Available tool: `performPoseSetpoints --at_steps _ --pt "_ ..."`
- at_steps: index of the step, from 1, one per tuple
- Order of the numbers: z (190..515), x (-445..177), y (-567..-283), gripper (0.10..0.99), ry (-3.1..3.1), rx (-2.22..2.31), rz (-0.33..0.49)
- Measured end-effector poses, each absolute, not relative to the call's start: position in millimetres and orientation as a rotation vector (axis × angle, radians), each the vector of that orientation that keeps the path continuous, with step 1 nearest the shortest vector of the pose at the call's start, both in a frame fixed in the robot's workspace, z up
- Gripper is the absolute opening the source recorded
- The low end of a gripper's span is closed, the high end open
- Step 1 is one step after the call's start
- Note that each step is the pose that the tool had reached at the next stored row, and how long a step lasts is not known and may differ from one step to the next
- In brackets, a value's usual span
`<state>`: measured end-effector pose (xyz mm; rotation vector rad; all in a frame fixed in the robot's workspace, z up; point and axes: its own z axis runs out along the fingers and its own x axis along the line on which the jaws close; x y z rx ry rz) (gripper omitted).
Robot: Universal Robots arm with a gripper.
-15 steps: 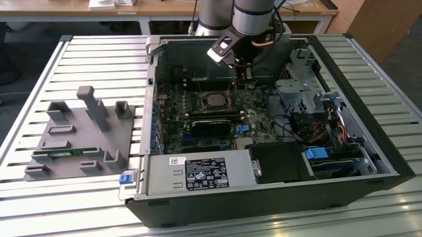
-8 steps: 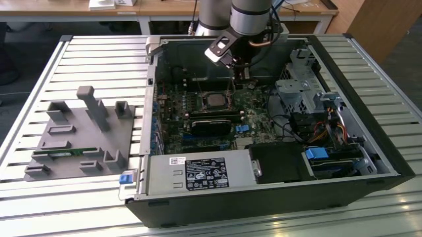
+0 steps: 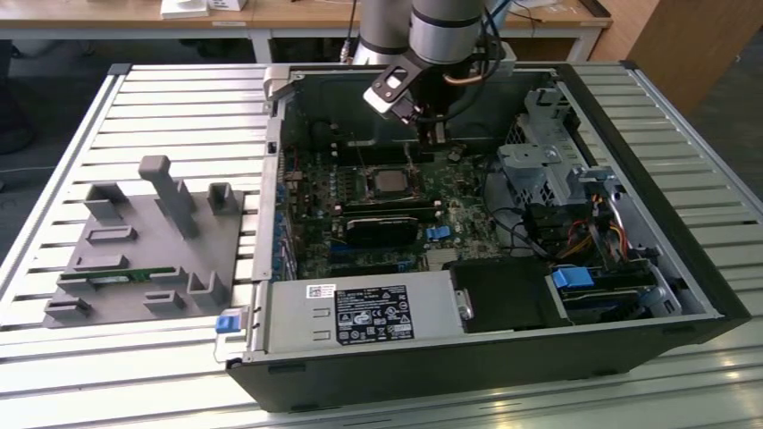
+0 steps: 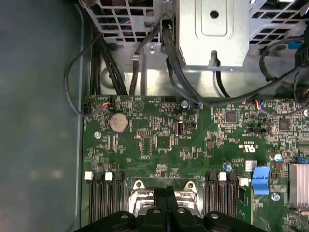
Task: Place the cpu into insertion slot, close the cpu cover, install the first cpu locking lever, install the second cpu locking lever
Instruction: 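Close the cpu cover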
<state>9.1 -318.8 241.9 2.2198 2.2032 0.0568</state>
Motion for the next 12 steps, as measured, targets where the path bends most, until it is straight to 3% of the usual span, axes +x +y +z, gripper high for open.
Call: performPoseSetpoints --at_steps 12 --pt "235 -4 -320 0.106 2.204 2.221 0.055"
